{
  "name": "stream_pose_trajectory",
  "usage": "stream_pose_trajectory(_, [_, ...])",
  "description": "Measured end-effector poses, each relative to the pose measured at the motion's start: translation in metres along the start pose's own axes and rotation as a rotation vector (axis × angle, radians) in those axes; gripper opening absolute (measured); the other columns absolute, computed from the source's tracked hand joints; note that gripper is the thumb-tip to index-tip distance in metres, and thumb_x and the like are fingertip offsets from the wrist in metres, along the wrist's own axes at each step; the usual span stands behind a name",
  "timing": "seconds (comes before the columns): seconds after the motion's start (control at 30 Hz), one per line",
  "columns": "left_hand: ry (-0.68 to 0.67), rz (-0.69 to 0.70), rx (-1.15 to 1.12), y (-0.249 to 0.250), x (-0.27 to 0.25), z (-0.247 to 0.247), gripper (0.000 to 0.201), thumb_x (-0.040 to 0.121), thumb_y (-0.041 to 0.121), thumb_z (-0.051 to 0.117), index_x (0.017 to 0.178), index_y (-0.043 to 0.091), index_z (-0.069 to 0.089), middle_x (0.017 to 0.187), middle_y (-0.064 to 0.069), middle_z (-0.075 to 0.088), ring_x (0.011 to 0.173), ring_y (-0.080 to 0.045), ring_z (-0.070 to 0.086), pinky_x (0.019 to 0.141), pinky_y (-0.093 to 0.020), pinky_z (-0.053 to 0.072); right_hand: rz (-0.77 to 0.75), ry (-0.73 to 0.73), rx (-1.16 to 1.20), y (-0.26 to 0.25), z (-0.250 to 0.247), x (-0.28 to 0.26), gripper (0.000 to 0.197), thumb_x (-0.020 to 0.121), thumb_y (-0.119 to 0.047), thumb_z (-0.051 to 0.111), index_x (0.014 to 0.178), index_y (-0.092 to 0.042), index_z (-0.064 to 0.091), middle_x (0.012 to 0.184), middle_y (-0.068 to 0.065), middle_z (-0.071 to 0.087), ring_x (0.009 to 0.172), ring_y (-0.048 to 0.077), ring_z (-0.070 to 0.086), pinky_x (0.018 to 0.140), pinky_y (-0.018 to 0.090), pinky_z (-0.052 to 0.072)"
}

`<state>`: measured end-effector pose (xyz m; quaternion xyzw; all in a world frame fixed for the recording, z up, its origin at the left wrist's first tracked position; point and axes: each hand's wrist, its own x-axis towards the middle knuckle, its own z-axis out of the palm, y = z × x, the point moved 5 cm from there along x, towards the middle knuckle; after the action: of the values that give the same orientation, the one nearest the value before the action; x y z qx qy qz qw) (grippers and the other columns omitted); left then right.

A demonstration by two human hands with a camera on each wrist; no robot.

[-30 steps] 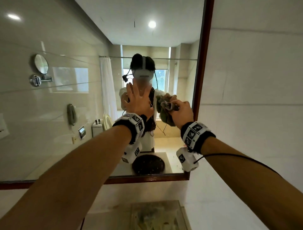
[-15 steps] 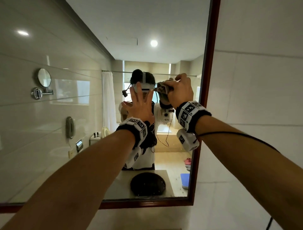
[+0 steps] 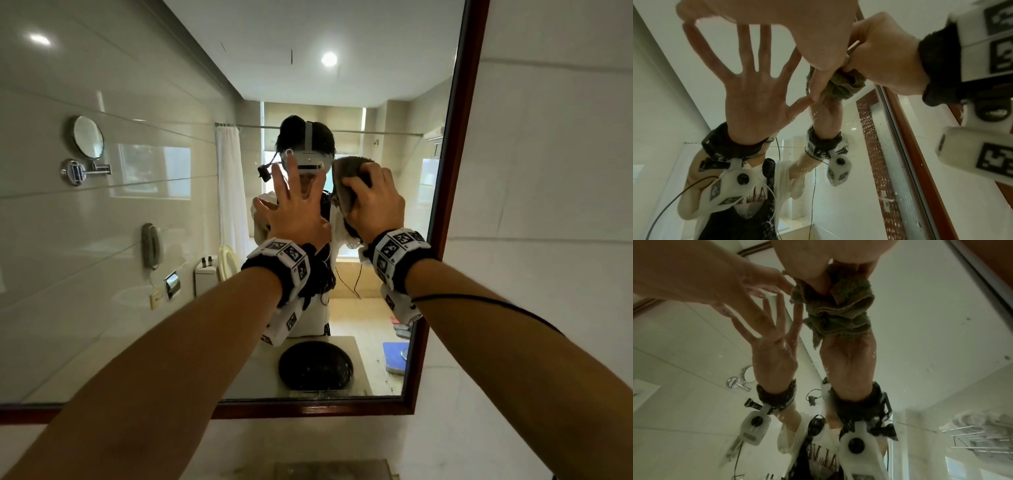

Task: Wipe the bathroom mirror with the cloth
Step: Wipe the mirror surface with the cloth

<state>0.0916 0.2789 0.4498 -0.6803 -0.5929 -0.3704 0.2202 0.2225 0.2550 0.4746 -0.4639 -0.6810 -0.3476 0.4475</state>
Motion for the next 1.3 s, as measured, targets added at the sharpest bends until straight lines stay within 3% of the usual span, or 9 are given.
stream_pose_trajectory(0.2, [0.036, -0.006, -0.002, 0.000, -0.013, 0.003, 0.089, 0.082, 0.048, 0.063, 0.149, 0.044, 0.003, 0.160, -0.008, -0.015, 0.146, -0.036, -0.010, 0.100, -0.076, 0.019, -0.001, -0.054, 0.006, -0.005, 0.016, -0.049, 0.029, 0.070, -0.020, 0.082, 0.096, -0.014, 0.071, 0.111, 0.014, 0.061, 0.102, 0.035, 0.058, 0.050, 0.033, 0.051])
stream_pose_trajectory(0.37, [-0.066, -0.033, -0.001, 0.004, -0.015, 0.004, 0.094, 0.082, 0.051, 0.062, 0.148, 0.047, -0.005, 0.157, -0.007, -0.026, 0.144, -0.036, -0.019, 0.099, -0.079, 0.014, -0.055, -0.173, -0.008, -0.012, 0.032, -0.100, 0.032, 0.063, -0.015, 0.084, 0.092, -0.014, 0.072, 0.110, 0.015, 0.062, 0.101, 0.037, 0.060, 0.046, 0.036, 0.055])
stream_pose_trajectory(0.57, [-0.074, -0.023, -0.038, 0.002, -0.016, 0.003, 0.089, 0.085, 0.034, 0.055, 0.146, 0.049, -0.006, 0.157, -0.003, -0.029, 0.143, -0.034, -0.024, 0.099, -0.079, 0.015, -0.037, -0.230, 0.032, -0.010, 0.032, -0.112, 0.033, 0.066, -0.015, 0.084, 0.096, -0.011, 0.071, 0.115, 0.017, 0.060, 0.109, 0.039, 0.058, 0.047, 0.041, 0.057])
stream_pose_trajectory(0.73, [-0.071, -0.024, -0.068, -0.001, -0.015, 0.005, 0.079, 0.085, 0.042, 0.048, 0.146, 0.050, -0.003, 0.157, 0.001, -0.029, 0.143, -0.031, -0.026, 0.098, -0.080, 0.014, 0.054, -0.068, 0.122, 0.002, -0.002, -0.059, 0.030, 0.080, -0.016, 0.075, 0.107, -0.006, 0.066, 0.129, 0.016, 0.053, 0.119, 0.033, 0.052, 0.074, 0.044, 0.058])
stream_pose_trajectory(0.8, [-0.064, -0.032, -0.080, -0.001, -0.015, 0.005, 0.076, 0.086, 0.040, 0.046, 0.146, 0.051, 0.000, 0.157, 0.002, -0.028, 0.143, -0.029, -0.025, 0.099, -0.079, 0.014, 0.057, 0.045, 0.138, 0.010, -0.017, -0.031, 0.035, 0.078, -0.013, 0.076, 0.110, -0.006, 0.066, 0.130, 0.015, 0.054, 0.120, 0.033, 0.052, 0.076, 0.044, 0.056])
stream_pose_trajectory(0.93, [-0.055, -0.041, -0.064, -0.001, -0.014, 0.007, 0.078, 0.085, 0.042, 0.049, 0.146, 0.050, 0.001, 0.156, 0.002, -0.029, 0.144, -0.029, -0.025, 0.099, -0.079, 0.013, 0.003, 0.180, 0.113, 0.022, -0.022, 0.019, 0.032, 0.079, -0.024, 0.077, 0.108, -0.014, 0.068, 0.129, 0.008, 0.059, 0.115, 0.027, 0.059, 0.070, 0.040, 0.060])
stream_pose_trajectory(1.0, [-0.057, -0.039, -0.050, -0.002, -0.014, 0.009, 0.081, 0.085, 0.044, 0.051, 0.146, 0.050, -0.001, 0.156, 0.001, -0.030, 0.144, -0.029, -0.025, 0.099, -0.079, 0.014, -0.036, 0.168, 0.085, 0.023, -0.016, 0.032, 0.035, 0.083, -0.027, 0.072, 0.116, -0.018, 0.066, 0.136, 0.009, 0.056, 0.121, 0.028, 0.056, 0.073, 0.041, 0.060])
stream_pose_trajectory(1.1, [-0.047, -0.038, -0.046, -0.001, -0.014, 0.010, 0.081, 0.084, 0.043, 0.050, 0.146, 0.050, -0.001, 0.156, 0.001, -0.029, 0.144, -0.030, -0.025, 0.098, -0.080, 0.014, -0.099, 0.109, -0.031, 0.021, 0.003, 0.029, 0.054, 0.084, -0.020, 0.071, 0.136, -0.021, 0.055, 0.148, 0.014, 0.043, 0.137, 0.035, 0.039, 0.086, 0.047, 0.056])
stream_pose_trajectory(1.3, [-0.020, -0.040, -0.073, 0.002, -0.013, 0.010, 0.075, 0.086, 0.037, 0.051, 0.147, 0.046, 0.006, 0.158, -0.002, -0.024, 0.144, -0.032, -0.021, 0.099, -0.079, 0.015, -0.116, 0.046, -0.041, 0.015, 0.037, -0.019, 0.061, 0.085, -0.018, 0.067, 0.142, -0.017, 0.047, 0.155, 0.017, 0.030, 0.143, 0.037, 0.026, 0.109, 0.053, 0.038])
